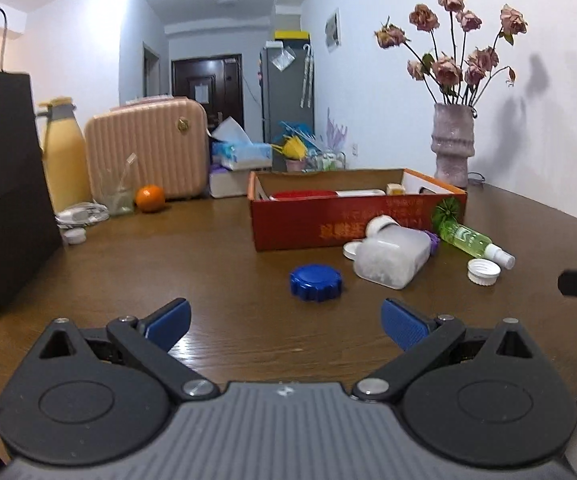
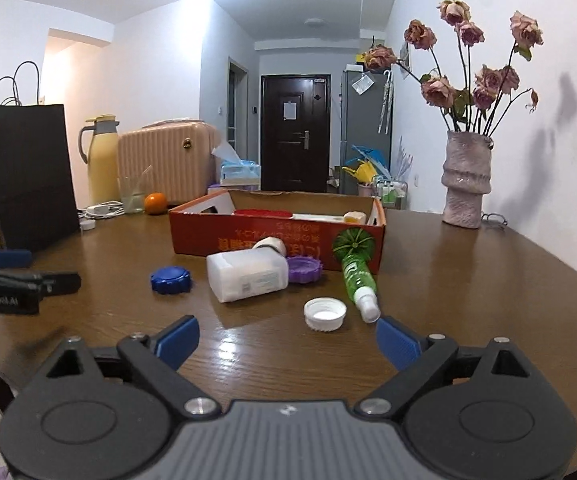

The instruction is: Organize rigid objects

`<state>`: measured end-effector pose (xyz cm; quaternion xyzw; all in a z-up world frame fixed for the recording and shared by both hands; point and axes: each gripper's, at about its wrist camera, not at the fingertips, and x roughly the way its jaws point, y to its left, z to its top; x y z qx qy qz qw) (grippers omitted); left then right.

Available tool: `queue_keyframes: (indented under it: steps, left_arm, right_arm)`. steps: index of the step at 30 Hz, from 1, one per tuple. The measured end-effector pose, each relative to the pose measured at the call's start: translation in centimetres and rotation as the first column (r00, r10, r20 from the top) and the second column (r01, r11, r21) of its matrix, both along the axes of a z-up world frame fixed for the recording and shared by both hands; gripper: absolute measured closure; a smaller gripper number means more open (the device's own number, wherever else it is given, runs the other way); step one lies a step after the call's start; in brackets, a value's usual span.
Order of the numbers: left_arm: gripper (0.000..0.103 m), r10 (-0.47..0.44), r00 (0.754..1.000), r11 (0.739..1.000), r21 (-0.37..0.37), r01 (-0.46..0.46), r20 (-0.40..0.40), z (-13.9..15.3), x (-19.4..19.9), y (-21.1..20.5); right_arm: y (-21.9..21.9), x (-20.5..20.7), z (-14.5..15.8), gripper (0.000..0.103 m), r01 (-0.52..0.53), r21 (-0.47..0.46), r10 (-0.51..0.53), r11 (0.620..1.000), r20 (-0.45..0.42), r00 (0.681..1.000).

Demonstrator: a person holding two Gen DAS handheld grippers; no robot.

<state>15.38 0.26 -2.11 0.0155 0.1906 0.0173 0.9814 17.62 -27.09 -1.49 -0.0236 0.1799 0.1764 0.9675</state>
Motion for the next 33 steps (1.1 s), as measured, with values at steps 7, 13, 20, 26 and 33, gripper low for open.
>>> queue_keyframes:
  steps: [7,13,20,26,33]
  left_arm:
    - [0.000,-0.057,0.998,0.993,-0.105,0.053,-0.027,-0.1,4.0,-1.9]
    - [0.018,-0.091,0.993,0.981,-0.180,0.077,-0.070,-0.1,9.2,-3.5]
    - [0.057,-0.197,0.969,0.886,-0.449,0.112,-0.148,-1.0,16.3,-2.1]
    - [0.066,-0.228,0.959,0.837,-0.538,0.103,-0.171,-2.3,18.1,-1.4]
    - [0.067,-0.244,0.953,0.818,-0.566,0.102,-0.182,-2.2,17.2,-0.9]
  right_arm:
    - [-0.3,4.3,-0.1,0.028,-0.001,0.058,0.005,0.998,-0.062,0.998]
    - [0.3,9.9,-0.3,0.047,-0.030,0.162,0.053,0.986,-0.140,0.989]
    - [2.0,17.9,-0.2,0.059,-0.034,0.223,0.079,0.974,-0.195,0.978]
    - [4.3,22.4,-1.7,0.074,-0.077,0.250,0.149,0.965,-0.282,0.948]
    - [4.9,21.6,-1.8,0.079,-0.087,0.232,0.155,0.969,-0.294,0.943]
